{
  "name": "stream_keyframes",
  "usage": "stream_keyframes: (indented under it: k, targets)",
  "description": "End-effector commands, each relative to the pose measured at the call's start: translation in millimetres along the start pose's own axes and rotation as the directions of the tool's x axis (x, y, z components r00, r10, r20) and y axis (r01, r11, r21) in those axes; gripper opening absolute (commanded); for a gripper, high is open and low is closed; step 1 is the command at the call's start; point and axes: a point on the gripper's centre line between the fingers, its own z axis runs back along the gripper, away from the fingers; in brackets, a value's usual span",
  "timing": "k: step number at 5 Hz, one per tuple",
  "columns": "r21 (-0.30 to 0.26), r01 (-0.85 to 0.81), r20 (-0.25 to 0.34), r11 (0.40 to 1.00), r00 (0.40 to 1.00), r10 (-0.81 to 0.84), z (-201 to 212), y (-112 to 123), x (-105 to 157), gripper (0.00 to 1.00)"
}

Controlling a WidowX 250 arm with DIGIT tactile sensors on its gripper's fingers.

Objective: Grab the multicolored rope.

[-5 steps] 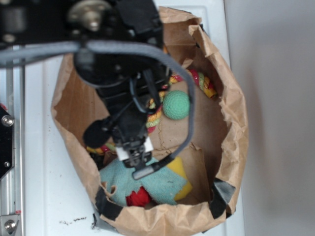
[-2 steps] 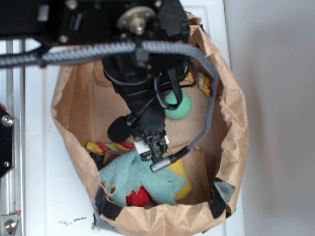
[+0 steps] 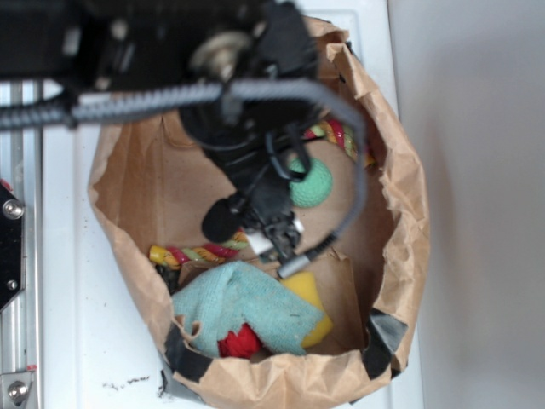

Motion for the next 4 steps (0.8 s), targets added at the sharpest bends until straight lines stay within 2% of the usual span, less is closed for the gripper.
stream_keyframes:
  k: [1,2,3,4]
  targets:
    - [-0.036,-0.155,0.061,0.987,0.986,0.157,-12.9,5.6,-3.1,1.0]
    - [-0.034,-0.139,-0.007,0.99,0.99,0.139,-31.8,-1.9,7.4,1.0]
    - [-0.012,-0.154,0.004,0.988,0.988,0.154,-40.1,-1.6,16.8,1.0]
    - [-0.01,-0.157,-0.016,0.988,0.988,0.156,-47.0,-5.8,17.7,1.0]
